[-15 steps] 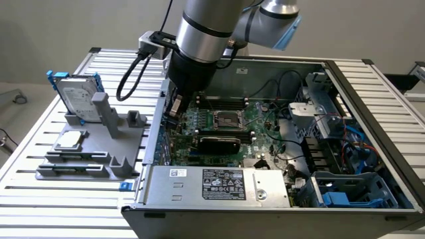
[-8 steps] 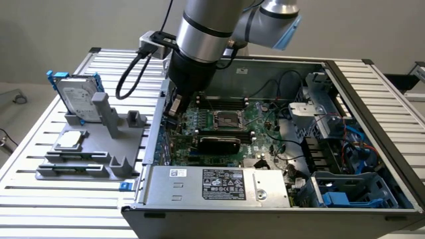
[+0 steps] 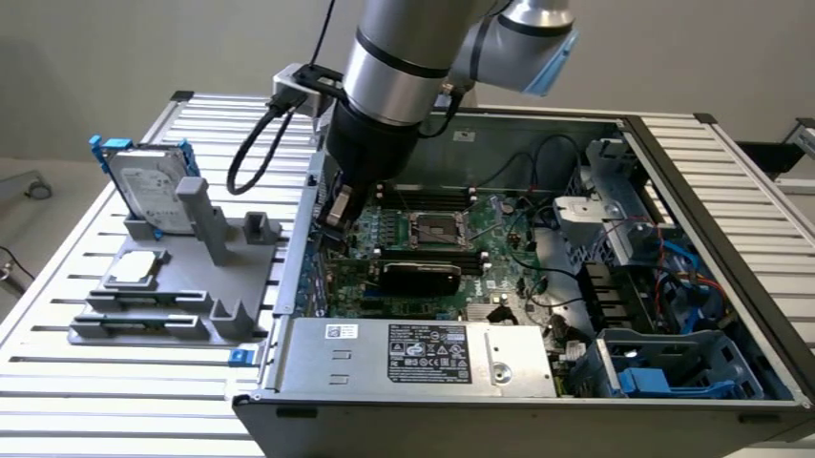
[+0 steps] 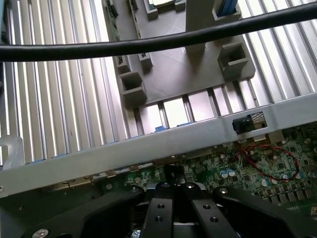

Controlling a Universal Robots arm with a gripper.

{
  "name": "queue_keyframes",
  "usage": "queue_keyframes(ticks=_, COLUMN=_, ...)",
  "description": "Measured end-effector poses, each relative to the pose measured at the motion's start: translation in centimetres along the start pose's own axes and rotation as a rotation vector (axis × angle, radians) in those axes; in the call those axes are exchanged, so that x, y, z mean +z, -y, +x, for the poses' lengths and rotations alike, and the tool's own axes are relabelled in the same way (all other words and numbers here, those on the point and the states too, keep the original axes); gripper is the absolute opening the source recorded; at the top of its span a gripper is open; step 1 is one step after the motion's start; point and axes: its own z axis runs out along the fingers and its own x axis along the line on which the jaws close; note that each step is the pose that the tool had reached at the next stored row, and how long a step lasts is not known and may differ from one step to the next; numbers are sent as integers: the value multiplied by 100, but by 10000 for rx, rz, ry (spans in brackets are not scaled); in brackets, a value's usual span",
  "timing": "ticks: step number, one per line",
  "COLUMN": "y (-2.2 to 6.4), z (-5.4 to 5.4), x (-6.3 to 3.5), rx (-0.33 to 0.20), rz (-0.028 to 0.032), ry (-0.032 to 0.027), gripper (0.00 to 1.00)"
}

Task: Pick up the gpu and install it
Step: 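Press down on the gpu until it lock into place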

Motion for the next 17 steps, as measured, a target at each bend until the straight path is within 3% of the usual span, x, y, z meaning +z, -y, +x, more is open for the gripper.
queue_keyframes(ticks=7, y=10, z=4, x=-96, rx=233, rz=-96, ry=11, gripper=11)
queue_keyframes(ticks=9, y=22, z=2, x=-109, rx=311, rz=-108, ry=-21, gripper=11)
queue_keyframes(ticks=11, y=26, z=5, x=-111, rx=379, rz=-98, ry=-83, gripper=11)
queue_keyframes(ticks=14, y=29, z=8, x=-111, rx=496, rz=-58, ry=-238, gripper=11)
queue_keyframes(ticks=17, y=32, z=11, x=-102, rx=662, rz=-35, ry=-346, gripper=11)
